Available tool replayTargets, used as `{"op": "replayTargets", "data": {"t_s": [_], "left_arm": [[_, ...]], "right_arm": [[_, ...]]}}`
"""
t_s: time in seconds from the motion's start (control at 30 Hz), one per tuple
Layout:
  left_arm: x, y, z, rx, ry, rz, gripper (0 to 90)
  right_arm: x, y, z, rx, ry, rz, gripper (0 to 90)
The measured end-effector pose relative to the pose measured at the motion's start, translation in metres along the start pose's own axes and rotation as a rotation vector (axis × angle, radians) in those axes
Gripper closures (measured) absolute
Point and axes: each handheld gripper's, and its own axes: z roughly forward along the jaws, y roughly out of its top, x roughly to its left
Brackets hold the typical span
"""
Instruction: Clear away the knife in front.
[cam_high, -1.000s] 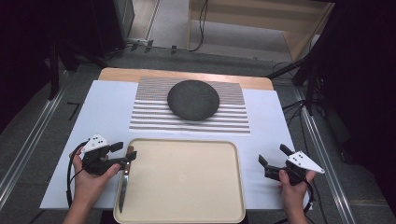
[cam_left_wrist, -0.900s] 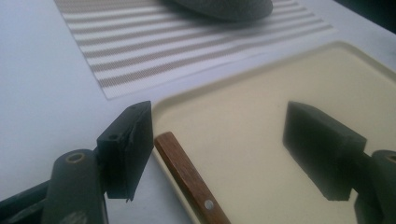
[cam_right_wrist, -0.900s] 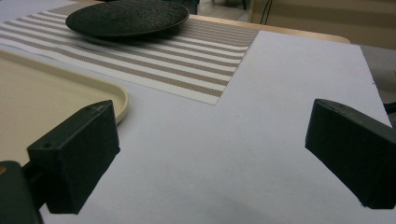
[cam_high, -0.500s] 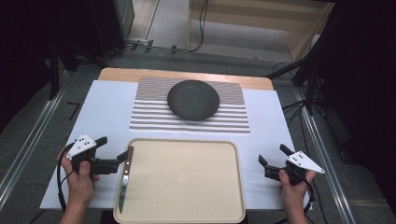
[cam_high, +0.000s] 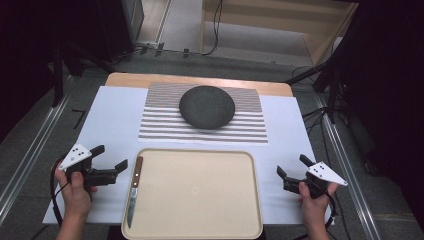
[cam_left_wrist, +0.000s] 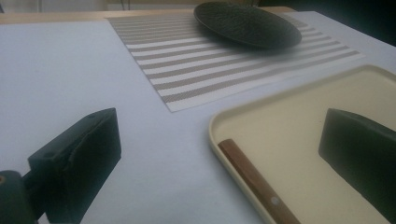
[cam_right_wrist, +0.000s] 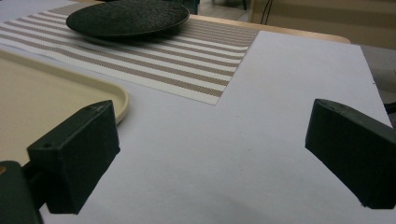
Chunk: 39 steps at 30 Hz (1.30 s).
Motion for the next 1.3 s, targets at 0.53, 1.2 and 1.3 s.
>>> {"op": "replayTargets", "data": {"t_s": [0.53,1.2,1.3], "left_arm": [[0.033,-0.011,-0.02,-0.015,0.085,-0.024,0.0],[0.034,-0.025,-0.019,-0.079,0.097,-0.014,0.0],[0.035,-0.025,-0.018,-0.078,0.096,-0.014,0.0]], "right_arm": [[0.0,0.0,0.0,0.001,-0.001,0.003,1.7],[-0.001,0.0,0.0,-0.002,-0.002,0.01,1.7],[-0.001,0.0,0.0,-0.001,-0.003,0.01,1.7]]}}
